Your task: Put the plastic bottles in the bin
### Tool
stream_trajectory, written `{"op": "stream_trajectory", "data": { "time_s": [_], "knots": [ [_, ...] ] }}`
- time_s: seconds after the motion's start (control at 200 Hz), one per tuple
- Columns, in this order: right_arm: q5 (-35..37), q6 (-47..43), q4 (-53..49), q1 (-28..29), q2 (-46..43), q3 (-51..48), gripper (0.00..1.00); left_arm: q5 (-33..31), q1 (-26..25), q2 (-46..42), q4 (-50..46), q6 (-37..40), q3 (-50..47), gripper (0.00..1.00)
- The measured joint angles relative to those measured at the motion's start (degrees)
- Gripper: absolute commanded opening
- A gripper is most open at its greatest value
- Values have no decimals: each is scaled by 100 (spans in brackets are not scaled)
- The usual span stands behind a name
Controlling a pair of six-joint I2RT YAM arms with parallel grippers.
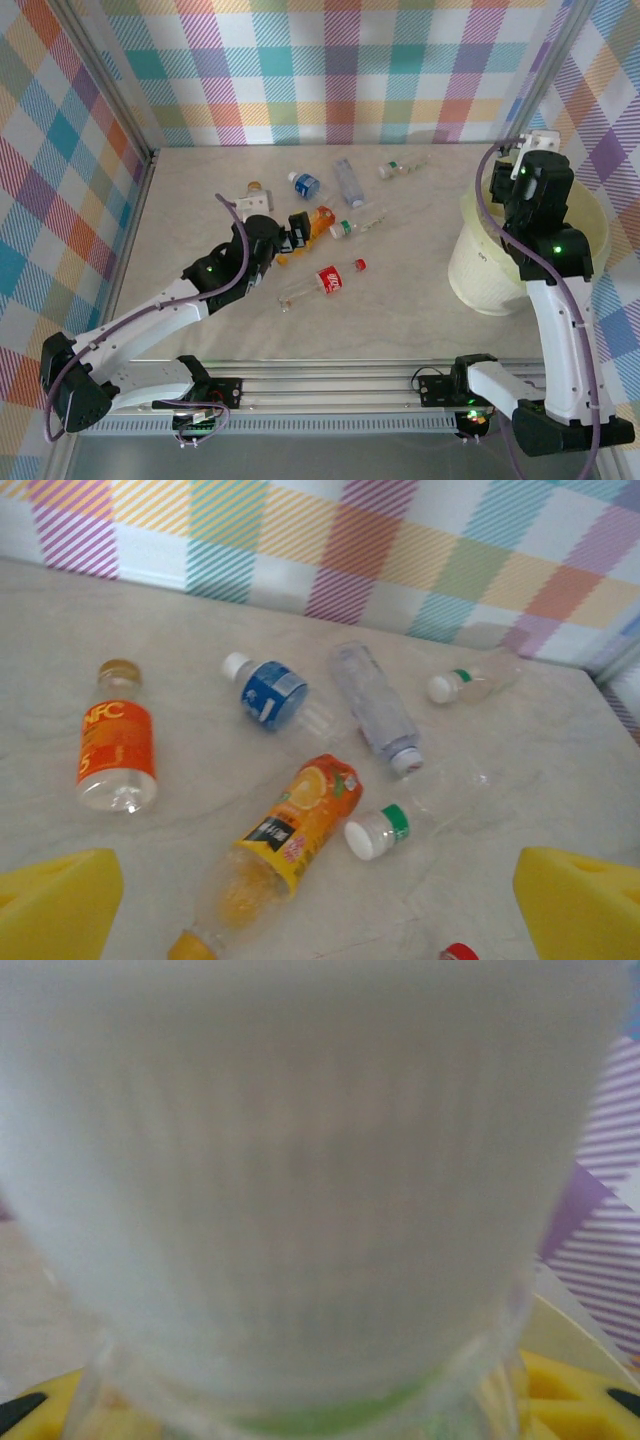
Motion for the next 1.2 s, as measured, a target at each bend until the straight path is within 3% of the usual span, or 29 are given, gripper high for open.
{"op": "stream_trajectory", "data": {
  "time_s": [0.28,0.47,0.72,1.025,1.2],
  "knots": [
    [262,0,-905,-632,363,24,27,-155,361,181,-708,-785,2,100],
    [245,4,-1606,-1423,737,105,28,-170,551,240,-1021,-1128,2,100],
    [179,-4,-1858,-2179,916,107,31,-127,654,358,-1198,-1392,2,100],
    [181,-2,-1912,-2747,1248,109,40,-59,697,544,-1333,-1464,50,100],
    [181,-2,-1919,-2804,1436,109,56,31,750,667,-1364,-1508,79,100]
  ]
}}
